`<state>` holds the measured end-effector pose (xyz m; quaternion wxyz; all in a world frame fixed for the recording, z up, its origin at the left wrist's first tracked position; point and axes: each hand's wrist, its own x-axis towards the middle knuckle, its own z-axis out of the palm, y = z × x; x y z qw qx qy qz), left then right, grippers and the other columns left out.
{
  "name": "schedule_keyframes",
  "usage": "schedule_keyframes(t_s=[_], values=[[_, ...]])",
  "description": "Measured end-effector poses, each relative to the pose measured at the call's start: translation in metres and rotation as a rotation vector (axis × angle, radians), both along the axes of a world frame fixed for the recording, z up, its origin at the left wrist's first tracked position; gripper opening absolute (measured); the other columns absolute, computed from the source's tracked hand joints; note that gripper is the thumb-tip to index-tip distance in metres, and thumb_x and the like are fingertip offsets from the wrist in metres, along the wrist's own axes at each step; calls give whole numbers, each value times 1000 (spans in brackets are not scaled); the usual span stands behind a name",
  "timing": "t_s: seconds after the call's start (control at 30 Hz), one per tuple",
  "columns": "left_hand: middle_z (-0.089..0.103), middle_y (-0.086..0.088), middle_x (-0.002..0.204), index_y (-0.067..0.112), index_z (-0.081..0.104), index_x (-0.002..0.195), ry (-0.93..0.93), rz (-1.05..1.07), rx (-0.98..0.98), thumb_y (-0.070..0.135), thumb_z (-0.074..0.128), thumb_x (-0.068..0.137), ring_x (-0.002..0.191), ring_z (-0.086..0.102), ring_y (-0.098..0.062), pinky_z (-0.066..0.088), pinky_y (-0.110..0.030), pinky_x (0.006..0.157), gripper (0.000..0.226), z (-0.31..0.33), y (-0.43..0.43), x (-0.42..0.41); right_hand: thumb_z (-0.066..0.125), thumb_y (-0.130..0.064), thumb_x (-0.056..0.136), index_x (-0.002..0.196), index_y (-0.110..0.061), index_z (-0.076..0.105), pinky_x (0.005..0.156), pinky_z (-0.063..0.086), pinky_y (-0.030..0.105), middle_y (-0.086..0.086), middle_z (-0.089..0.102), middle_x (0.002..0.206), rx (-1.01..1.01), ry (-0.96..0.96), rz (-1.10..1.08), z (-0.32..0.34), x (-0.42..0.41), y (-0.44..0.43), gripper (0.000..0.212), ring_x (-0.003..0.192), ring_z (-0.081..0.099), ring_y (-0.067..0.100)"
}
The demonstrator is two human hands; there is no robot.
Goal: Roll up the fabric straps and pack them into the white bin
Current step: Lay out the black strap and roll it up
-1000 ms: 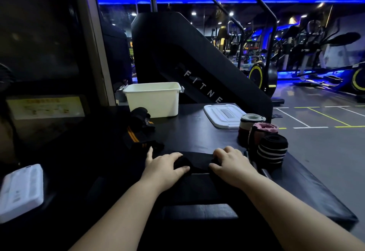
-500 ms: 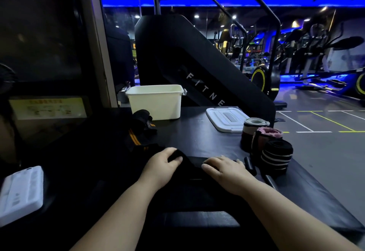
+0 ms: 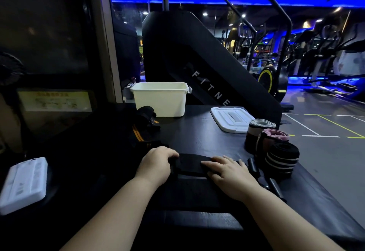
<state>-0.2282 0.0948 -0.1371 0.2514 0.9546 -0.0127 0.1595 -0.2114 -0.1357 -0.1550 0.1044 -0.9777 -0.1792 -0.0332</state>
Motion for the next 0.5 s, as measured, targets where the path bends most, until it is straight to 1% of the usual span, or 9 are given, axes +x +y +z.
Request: schedule_keyframes(t_s=[0.1, 0.17, 0.2, 0.23, 0.27, 0.3, 0.33, 0.4, 0.5], values=[[63, 10, 124, 29, 69, 115, 79, -28, -21, 16, 40, 92, 121, 52, -16, 43, -30, 101, 40, 11, -5, -5, 36, -49, 100, 141, -53, 36, 116, 11, 44, -19, 29, 154, 31, 3, 11, -1, 1, -1, 41, 148, 14, 16], [63, 11, 118, 30, 68, 111, 107, -10, 52, 39, 42, 95, 117, 52, -19, 44, -32, 95, 32, 15, -9, -8, 37, -50, 100, 141, -51, 38, 118, 9, 42, -17, 26, 156, 55, 16, 24, -1, 2, -2, 41, 149, 11, 16], [63, 12, 115, 31, 66, 111, 126, 16, 118, 52, 44, 93, 114, 52, -20, 44, -32, 92, 35, 15, -11, -8, 37, -49, 100, 141, -51, 38, 119, 8, 42, -16, 23, 158, 60, 27, 26, -2, 2, -2, 41, 150, 9, 16], [61, 12, 114, 31, 62, 113, 143, 42, 174, 61, 46, 90, 113, 51, -21, 44, -33, 89, 41, 14, -11, -9, 37, -49, 100, 141, -50, 38, 120, 8, 41, -14, 19, 160, 60, 37, 25, -2, 2, -2, 41, 150, 8, 16], [60, 10, 115, 31, 59, 116, 150, 64, 219, 61, 48, 90, 112, 50, -21, 44, -34, 88, 41, 11, -11, -9, 37, -49, 100, 141, -50, 38, 120, 8, 41, -13, 17, 161, 55, 40, 21, -1, 1, -2, 41, 150, 8, 15], [59, 8, 117, 30, 56, 118, 136, 87, 239, 56, 49, 92, 111, 50, -22, 44, -35, 88, 37, 9, -11, -8, 37, -50, 100, 140, -50, 38, 119, 10, 40, -12, 17, 161, 44, 34, 18, -1, 1, -1, 40, 150, 10, 15], [59, 7, 118, 29, 54, 119, 117, 104, 233, 48, 50, 94, 110, 50, -23, 45, -35, 87, 32, 8, -10, -8, 36, -50, 100, 139, -50, 39, 118, 13, 39, -12, 20, 160, 30, 18, 16, 0, 0, -1, 39, 149, 13, 14], [56, 7, 122, 28, 53, 120, 62, 111, 209, 36, 48, 96, 109, 50, -23, 47, -35, 86, 25, 5, -7, -6, 38, -51, 98, 135, -49, 40, 110, 22, 39, -18, 33, 152, 7, -35, 22, 1, -1, -1, 37, 143, 24, 10], [49, 11, 128, 27, 54, 121, -25, 92, 180, 26, 49, 97, 106, 51, -24, 47, -34, 85, 25, 0, -4, -3, 41, -49, 96, 132, -49, 41, 102, 27, 37, -25, 42, 138, -4, -73, 37, 2, -1, -2, 36, 134, 32, 7]])
